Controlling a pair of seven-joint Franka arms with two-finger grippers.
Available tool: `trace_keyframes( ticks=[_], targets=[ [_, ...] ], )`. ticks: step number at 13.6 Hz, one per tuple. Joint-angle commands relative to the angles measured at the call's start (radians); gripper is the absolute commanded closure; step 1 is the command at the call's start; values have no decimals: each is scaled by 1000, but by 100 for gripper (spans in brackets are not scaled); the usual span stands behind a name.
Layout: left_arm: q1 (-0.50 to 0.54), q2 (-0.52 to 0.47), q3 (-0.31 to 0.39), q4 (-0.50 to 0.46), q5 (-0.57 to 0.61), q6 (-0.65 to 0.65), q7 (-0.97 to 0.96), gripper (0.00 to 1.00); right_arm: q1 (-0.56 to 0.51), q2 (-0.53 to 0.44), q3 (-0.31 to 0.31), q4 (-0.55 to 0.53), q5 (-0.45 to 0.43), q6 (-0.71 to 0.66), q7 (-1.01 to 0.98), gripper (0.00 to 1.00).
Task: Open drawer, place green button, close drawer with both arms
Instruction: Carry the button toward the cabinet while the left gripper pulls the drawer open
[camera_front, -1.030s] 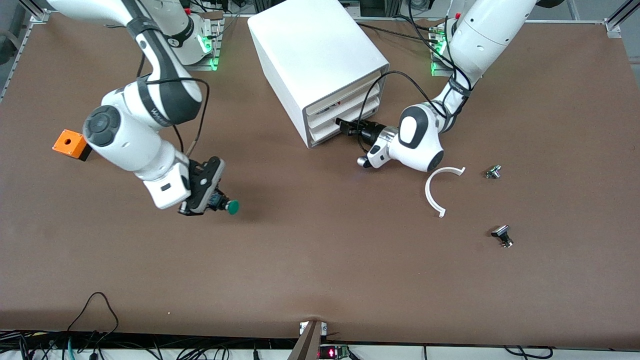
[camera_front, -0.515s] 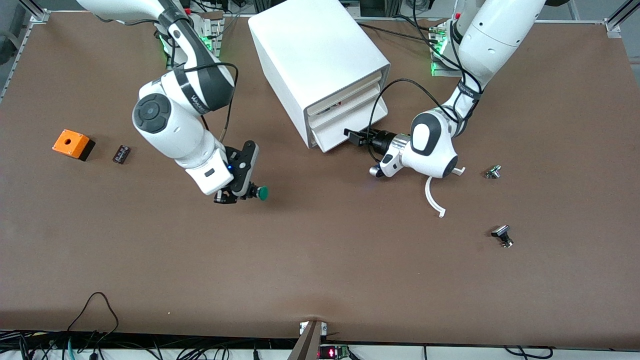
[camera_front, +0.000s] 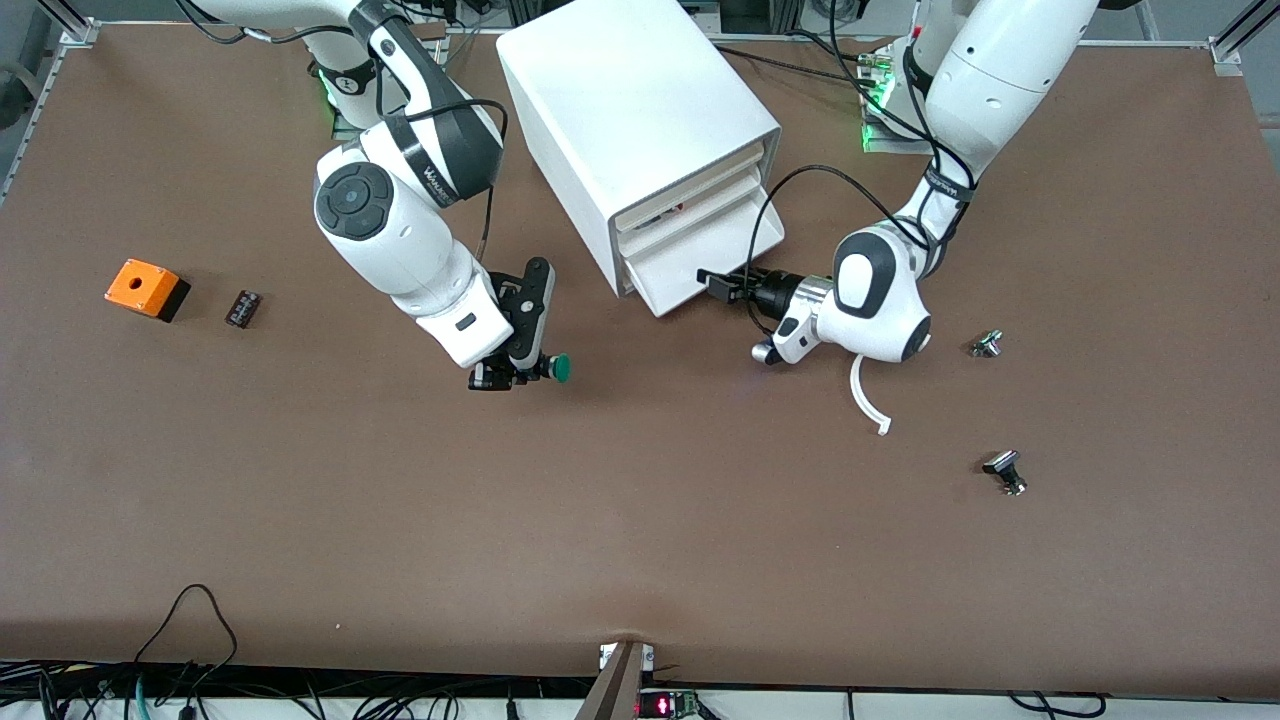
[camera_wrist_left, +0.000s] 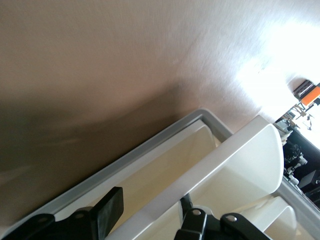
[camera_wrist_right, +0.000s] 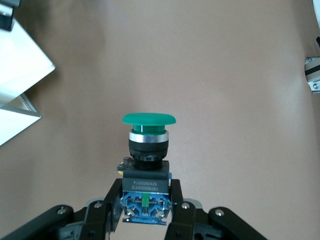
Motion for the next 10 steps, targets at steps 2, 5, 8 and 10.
trace_keyframes(
  ticks=[2,5,8,10],
  targets=[
    [4,6,61,45,50,25,-38,48,24,14,-12,25,-22,-10,7,84],
    [4,7,74,52,52,26,-38,48,46,21,-12,28,-24,-6,7,84],
    [10,15,85,73,53,33,-35,47,72,31,-12,45,-48,-6,7,84],
    [12,15,91,76,53,33,-34,42,104,34,-12,54,-82,-6,8,84]
  ],
)
